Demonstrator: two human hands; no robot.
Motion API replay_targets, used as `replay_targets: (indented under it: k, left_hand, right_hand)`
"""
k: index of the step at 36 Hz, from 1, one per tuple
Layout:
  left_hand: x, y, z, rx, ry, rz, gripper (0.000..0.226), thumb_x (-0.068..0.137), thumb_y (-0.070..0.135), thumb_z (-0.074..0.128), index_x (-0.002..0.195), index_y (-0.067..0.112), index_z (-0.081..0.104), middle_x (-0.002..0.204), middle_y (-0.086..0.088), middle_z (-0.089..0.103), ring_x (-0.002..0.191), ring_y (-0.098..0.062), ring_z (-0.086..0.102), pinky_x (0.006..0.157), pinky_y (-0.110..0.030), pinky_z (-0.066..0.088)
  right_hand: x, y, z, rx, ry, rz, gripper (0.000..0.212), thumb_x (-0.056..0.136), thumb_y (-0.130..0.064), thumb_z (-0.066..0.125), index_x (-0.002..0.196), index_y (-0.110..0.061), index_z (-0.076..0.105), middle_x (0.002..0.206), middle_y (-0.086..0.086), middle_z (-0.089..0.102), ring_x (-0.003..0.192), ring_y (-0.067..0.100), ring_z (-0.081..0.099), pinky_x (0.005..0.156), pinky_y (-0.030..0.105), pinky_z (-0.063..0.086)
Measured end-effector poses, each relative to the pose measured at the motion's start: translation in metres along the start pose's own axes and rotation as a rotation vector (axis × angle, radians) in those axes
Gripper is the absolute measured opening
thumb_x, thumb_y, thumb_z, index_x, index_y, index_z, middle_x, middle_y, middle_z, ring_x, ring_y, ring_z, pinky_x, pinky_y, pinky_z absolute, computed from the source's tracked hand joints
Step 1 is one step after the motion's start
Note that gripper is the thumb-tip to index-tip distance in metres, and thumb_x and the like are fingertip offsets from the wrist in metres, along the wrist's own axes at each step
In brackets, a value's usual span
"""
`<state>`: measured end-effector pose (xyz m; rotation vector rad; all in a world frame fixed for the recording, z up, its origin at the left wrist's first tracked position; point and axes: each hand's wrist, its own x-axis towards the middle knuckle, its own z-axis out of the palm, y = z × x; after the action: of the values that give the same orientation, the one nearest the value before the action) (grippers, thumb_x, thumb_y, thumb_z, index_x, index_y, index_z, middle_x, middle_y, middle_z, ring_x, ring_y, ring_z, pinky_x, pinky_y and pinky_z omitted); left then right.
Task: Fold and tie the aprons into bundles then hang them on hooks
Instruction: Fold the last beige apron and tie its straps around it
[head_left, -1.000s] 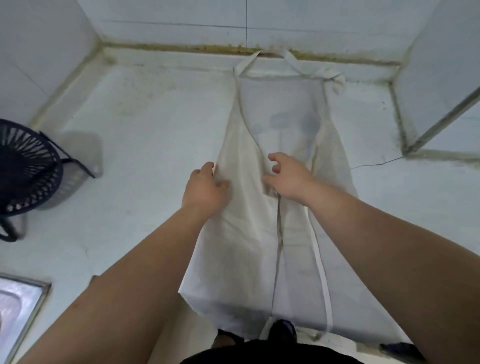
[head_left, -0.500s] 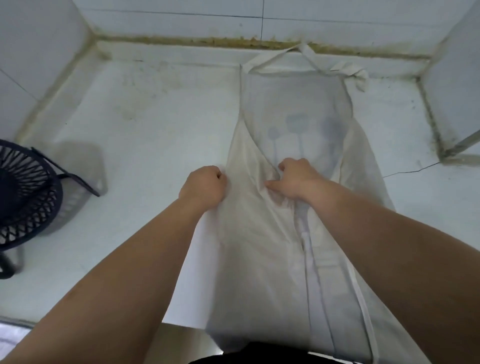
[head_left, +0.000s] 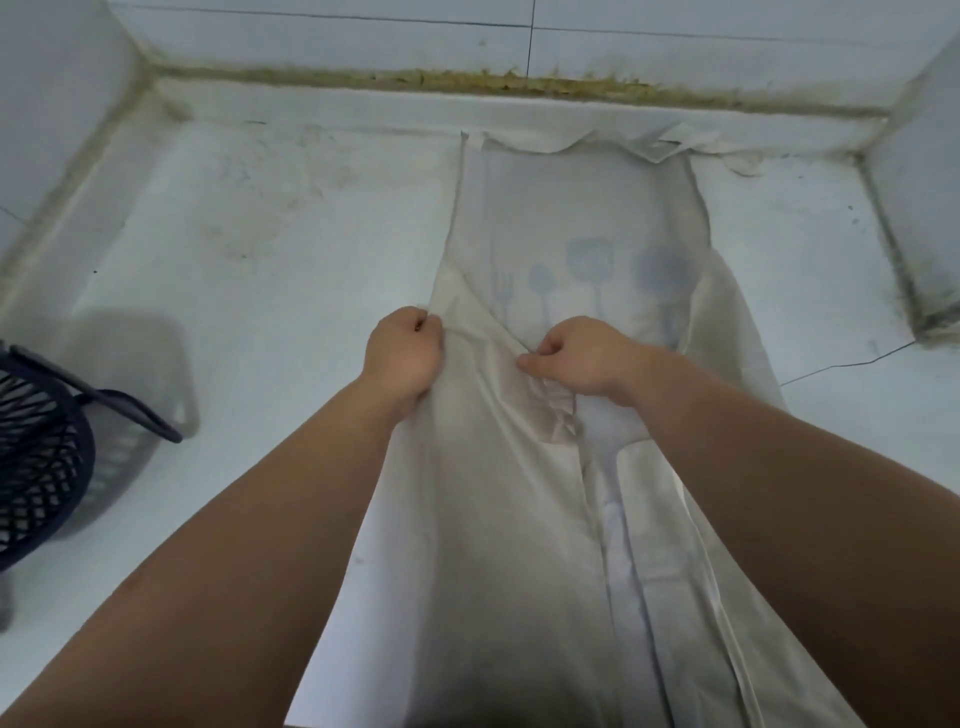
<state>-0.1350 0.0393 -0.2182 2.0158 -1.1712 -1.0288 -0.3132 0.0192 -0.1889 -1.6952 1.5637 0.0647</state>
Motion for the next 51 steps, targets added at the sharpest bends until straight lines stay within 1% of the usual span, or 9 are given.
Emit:
replay_targets:
  k: [6, 11, 17, 24, 29, 34, 37, 44, 51]
  left_hand:
    - [-0.003, -0.003, 0.001, 0.342, 0.167, 0.173, 0.040, 0.097, 0.022, 0.051, 0.134, 0.009, 0.044, 0.130, -0.012, 0.047, 0.112, -0.029, 0.050, 0.090, -0.032, 0.039]
    - [-0.022, -0.008, 0.004, 0.612, 0.071, 0.617, 0.039, 0.096, 0.026, 0.042, 0.129, 0.013, 0.058, 0.135, -0.011, 0.053, 0.119, -0.035, 0.051, 0.094, -0.044, 0.041]
    - [-0.032, -0.020, 0.006, 0.981, -0.294, 0.299, 0.065, 0.099, 0.054, 0.014, 0.153, 0.023, -0.004, 0.161, 0.005, -0.012, 0.148, -0.015, -0.010, 0.119, -0.050, 0.003]
    - [-0.041, -0.003, 0.013, 1.119, -0.247, 0.146, 0.063, 0.100, 0.050, 0.012, 0.153, 0.022, -0.005, 0.161, 0.001, -0.013, 0.147, -0.023, -0.017, 0.113, -0.062, -0.003]
    - [-0.054, 0.007, 0.022, 1.153, -0.132, 0.032, 0.060, 0.099, 0.039, 0.026, 0.151, 0.012, 0.015, 0.157, -0.008, 0.011, 0.144, -0.031, 0.005, 0.111, -0.059, 0.012]
    - [-0.078, 0.022, 0.029, 1.082, -0.001, 0.121, 0.039, 0.093, 0.016, 0.042, 0.131, 0.010, 0.047, 0.132, -0.012, 0.039, 0.120, -0.031, 0.037, 0.095, -0.039, 0.034]
    - [-0.096, 0.027, 0.031, 0.985, -0.057, 0.181, 0.039, 0.095, 0.023, 0.043, 0.133, 0.014, 0.049, 0.134, -0.011, 0.041, 0.121, -0.031, 0.040, 0.094, -0.039, 0.036]
    - [-0.141, 0.003, 0.015, 0.767, 0.019, 0.116, 0.041, 0.098, 0.024, 0.039, 0.137, 0.024, 0.050, 0.145, -0.004, 0.039, 0.129, -0.030, 0.037, 0.101, -0.039, 0.034]
    - [-0.194, -0.054, -0.003, 0.409, 0.188, -0.064, 0.044, 0.097, 0.022, 0.044, 0.141, 0.021, 0.045, 0.141, -0.010, 0.039, 0.121, -0.029, 0.048, 0.097, -0.036, 0.040]
  right_hand:
    - [0.004, -0.005, 0.003, -0.082, -0.068, 0.015, 0.040, 0.090, -0.047, 0.056, 0.068, -0.014, 0.052, 0.075, 0.000, 0.051, 0.083, 0.021, 0.051, 0.065, 0.027, 0.036]
    - [-0.001, -0.004, 0.002, 0.017, 0.055, -0.012, 0.040, 0.097, -0.041, 0.047, 0.067, -0.015, 0.045, 0.087, 0.009, 0.053, 0.085, 0.022, 0.049, 0.068, 0.027, 0.033]
    - [-0.011, -0.006, -0.008, 0.188, 0.036, -0.026, 0.044, 0.088, -0.043, 0.062, 0.072, -0.002, 0.061, 0.073, 0.012, 0.057, 0.069, 0.022, 0.054, 0.064, 0.028, 0.040]
    - [-0.042, 0.008, -0.043, 0.576, -0.023, 0.088, 0.012, 0.082, -0.004, 0.068, 0.076, -0.012, 0.061, 0.058, 0.006, 0.041, 0.047, 0.014, 0.043, 0.075, 0.041, 0.056]
    - [-0.058, 0.033, -0.083, 0.707, 0.587, 0.109, 0.013, 0.078, -0.011, 0.072, 0.077, -0.014, 0.059, 0.072, 0.002, 0.054, 0.057, 0.014, 0.049, 0.065, 0.035, 0.051]
    - [-0.084, 0.066, -0.109, 0.675, 1.186, 0.205, 0.048, 0.088, -0.038, 0.057, 0.129, -0.017, 0.044, 0.111, -0.005, 0.054, 0.102, 0.016, 0.056, 0.094, 0.032, 0.043]
    - [-0.095, 0.071, -0.098, 0.392, 1.105, 0.212, 0.060, 0.090, -0.037, 0.054, 0.143, -0.017, 0.032, 0.147, 0.004, 0.031, 0.132, 0.023, 0.036, 0.105, 0.033, 0.028]
    - [-0.106, 0.051, -0.033, 0.367, 0.746, -0.092, 0.038, 0.091, -0.018, 0.054, 0.129, -0.009, 0.051, 0.131, 0.010, 0.052, 0.121, 0.023, 0.048, 0.093, 0.021, 0.031]
    - [-0.128, 0.041, 0.053, 0.219, 0.278, -0.112, 0.036, 0.090, -0.019, 0.056, 0.125, -0.012, 0.055, 0.124, 0.005, 0.060, 0.118, 0.023, 0.053, 0.095, 0.023, 0.036]
